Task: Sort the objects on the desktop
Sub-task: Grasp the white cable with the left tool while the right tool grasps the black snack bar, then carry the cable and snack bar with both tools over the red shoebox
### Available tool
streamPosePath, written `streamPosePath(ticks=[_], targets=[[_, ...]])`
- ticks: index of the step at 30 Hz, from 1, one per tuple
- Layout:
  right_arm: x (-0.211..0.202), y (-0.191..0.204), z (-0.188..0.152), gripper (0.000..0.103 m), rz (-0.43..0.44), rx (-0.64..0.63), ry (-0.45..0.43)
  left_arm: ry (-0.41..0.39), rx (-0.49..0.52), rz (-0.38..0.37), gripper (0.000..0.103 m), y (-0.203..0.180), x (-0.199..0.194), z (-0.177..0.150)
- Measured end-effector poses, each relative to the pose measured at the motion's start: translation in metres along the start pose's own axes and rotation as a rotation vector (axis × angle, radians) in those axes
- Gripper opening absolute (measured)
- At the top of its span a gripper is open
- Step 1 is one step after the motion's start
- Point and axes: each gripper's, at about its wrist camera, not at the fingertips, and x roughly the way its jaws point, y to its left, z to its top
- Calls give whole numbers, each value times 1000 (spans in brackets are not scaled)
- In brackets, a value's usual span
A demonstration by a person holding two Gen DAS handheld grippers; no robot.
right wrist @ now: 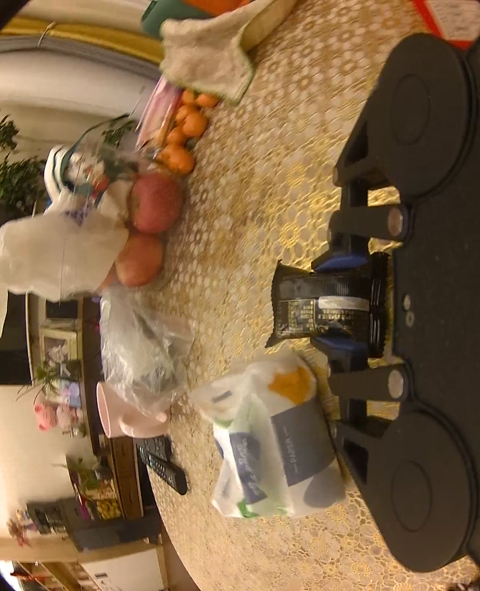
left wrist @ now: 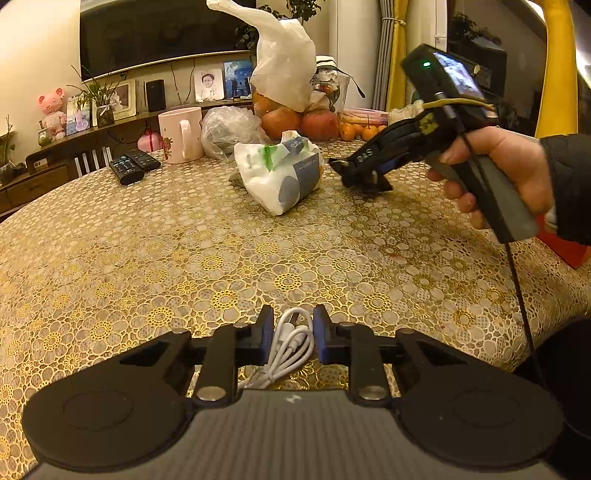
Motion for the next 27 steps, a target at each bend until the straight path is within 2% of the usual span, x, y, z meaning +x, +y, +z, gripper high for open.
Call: streamPosePath(ticks=[13,27], targets=[[-64,-13,-28,34,-22,67,6,12,-47,-20,19,-2,-2,6],[-129,-26,-50,34,-16,109,-1,-62,-26,-39,19,-32,-23,43]])
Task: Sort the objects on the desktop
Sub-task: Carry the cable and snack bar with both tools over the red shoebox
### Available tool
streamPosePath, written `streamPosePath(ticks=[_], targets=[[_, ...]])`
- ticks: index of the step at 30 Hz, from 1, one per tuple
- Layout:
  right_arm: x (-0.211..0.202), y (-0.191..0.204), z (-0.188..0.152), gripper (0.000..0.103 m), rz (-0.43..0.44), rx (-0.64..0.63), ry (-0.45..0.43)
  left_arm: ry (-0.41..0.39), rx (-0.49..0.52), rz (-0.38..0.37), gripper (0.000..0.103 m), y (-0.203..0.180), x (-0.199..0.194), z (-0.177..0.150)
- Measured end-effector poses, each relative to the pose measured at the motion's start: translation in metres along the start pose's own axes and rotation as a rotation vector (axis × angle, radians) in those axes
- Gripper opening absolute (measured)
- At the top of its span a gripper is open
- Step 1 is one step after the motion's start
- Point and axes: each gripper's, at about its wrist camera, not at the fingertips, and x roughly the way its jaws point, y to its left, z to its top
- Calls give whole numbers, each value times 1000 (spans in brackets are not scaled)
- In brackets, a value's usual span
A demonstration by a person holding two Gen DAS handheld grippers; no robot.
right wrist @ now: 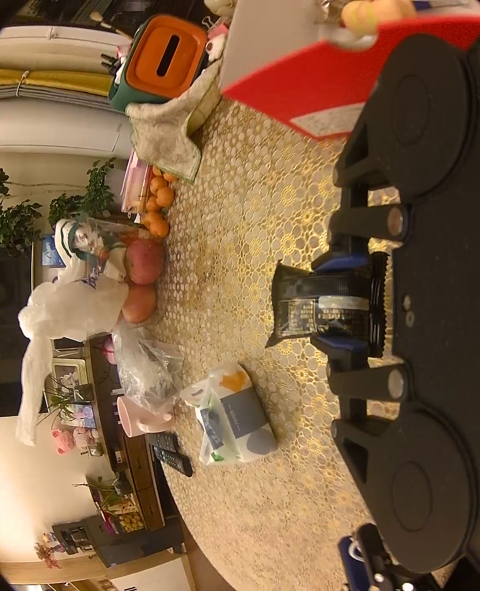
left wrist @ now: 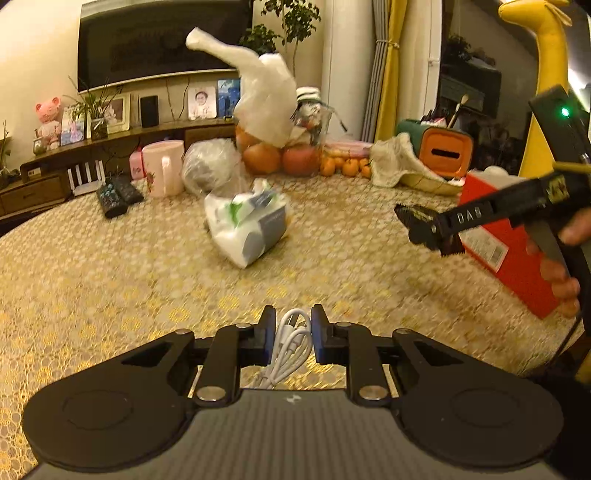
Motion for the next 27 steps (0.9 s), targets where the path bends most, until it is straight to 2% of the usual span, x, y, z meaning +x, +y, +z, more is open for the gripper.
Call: streamPosePath(ticks=[16,27], targets=[[-101,-29,-12,34,13,8,-58,-97,78,-65,19,-65,-31,53],[-151,-71,-26,34,-49,22,-114,-129,158,-178,19,-141,-29,90]])
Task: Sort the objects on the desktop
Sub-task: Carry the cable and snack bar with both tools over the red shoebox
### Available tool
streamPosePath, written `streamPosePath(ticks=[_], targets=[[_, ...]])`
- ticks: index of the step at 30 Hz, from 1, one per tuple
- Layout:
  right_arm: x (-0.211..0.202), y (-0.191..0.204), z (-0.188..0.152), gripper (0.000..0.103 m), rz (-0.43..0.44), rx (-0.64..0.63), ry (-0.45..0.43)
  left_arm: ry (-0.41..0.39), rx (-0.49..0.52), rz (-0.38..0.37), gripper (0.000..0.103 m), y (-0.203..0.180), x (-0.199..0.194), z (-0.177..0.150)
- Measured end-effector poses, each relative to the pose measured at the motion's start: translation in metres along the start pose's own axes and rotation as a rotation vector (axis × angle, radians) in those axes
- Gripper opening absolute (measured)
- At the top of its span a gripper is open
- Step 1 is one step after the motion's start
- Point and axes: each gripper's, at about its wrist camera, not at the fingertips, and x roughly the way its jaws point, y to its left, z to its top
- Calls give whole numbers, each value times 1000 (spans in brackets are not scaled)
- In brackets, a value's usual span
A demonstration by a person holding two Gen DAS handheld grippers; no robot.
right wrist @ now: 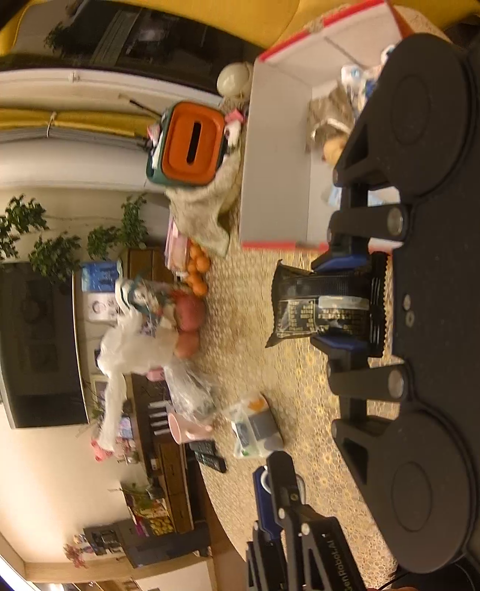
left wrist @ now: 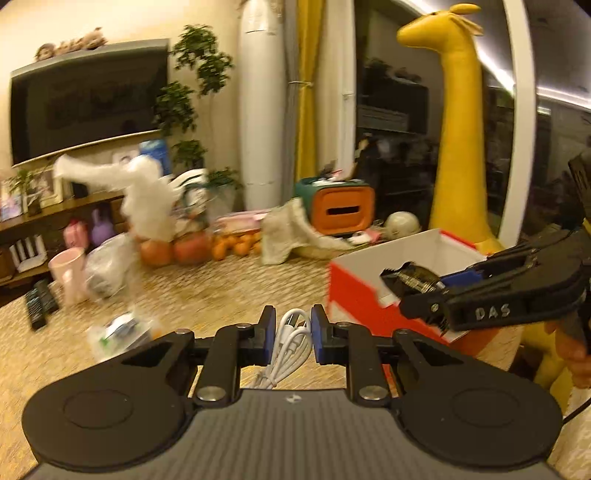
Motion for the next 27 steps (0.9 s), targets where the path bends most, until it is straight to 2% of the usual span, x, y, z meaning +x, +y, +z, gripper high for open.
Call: streamPosePath(ticks=[7,15,24,27], targets=[[-14,-39,-8,34,-55,30,-18,1,48,-89,19,-49,28,23],[-19,-85,-20,34,-126,72,-17,49,79,-175,19,-91,72,42],[-15,-133,-24,34,-217,102,-15,148,62,-238,19,-120,128,57],[-7,-147,-23,34,-222,112,-1,194,59,-254,19,-129,148,58]])
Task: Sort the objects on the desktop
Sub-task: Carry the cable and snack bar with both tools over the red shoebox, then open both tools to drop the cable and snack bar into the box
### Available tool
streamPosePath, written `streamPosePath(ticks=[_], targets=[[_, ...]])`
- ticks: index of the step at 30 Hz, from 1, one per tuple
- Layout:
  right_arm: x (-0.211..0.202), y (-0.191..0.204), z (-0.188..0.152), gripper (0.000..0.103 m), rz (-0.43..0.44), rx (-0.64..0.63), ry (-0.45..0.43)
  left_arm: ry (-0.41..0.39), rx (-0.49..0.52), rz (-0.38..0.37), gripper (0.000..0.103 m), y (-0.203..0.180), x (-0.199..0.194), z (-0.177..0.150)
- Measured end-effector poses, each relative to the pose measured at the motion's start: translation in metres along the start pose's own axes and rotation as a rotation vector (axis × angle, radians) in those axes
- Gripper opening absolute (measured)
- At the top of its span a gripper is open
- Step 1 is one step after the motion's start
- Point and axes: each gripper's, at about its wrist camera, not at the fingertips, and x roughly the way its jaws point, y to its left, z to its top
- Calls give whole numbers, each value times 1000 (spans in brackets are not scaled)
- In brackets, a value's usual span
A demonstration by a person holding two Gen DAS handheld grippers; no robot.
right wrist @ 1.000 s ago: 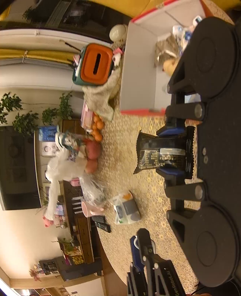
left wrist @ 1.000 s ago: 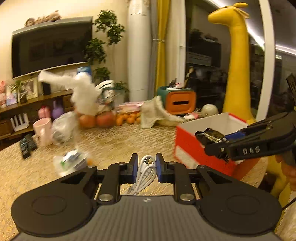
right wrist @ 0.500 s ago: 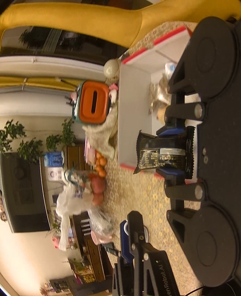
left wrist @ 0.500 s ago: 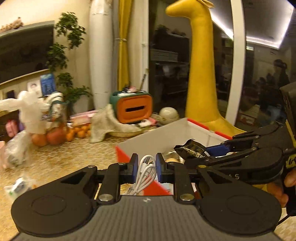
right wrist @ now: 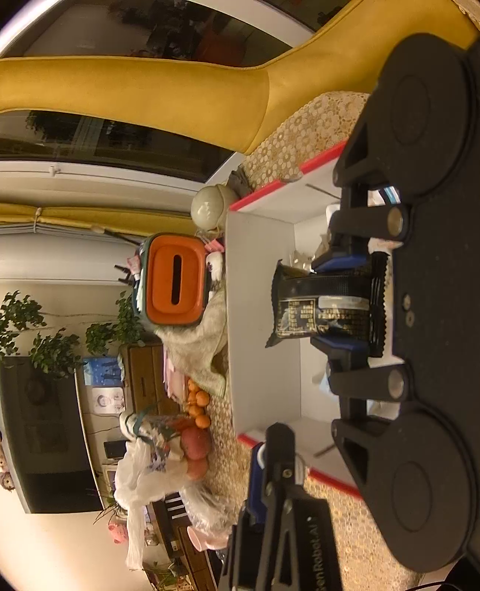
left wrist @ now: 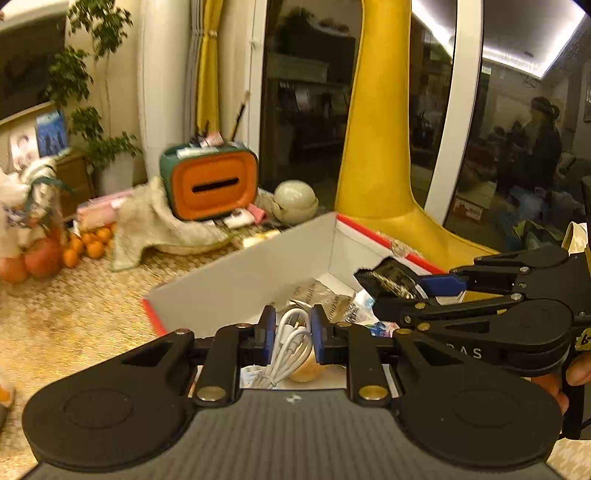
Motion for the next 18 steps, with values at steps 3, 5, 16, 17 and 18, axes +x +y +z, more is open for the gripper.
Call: streamPosePath(ticks=[3,5,16,17,18], targets=[[13,-11,1,34,-6,16,22,45,4,-1,19,-3,22,1],[21,-15,1,34,-6,23,42,78,-2,-4,19,-4,35,2],[58,-23,-7,34,-34,20,124,216,21,-14,19,-10,81,-10],[60,-24,-8,34,-37,20,129,227,28,-9,19,-10,84,-12],[62,-25,-9,34,-38,21,134,238,34,-3,19,-11,86,-14]])
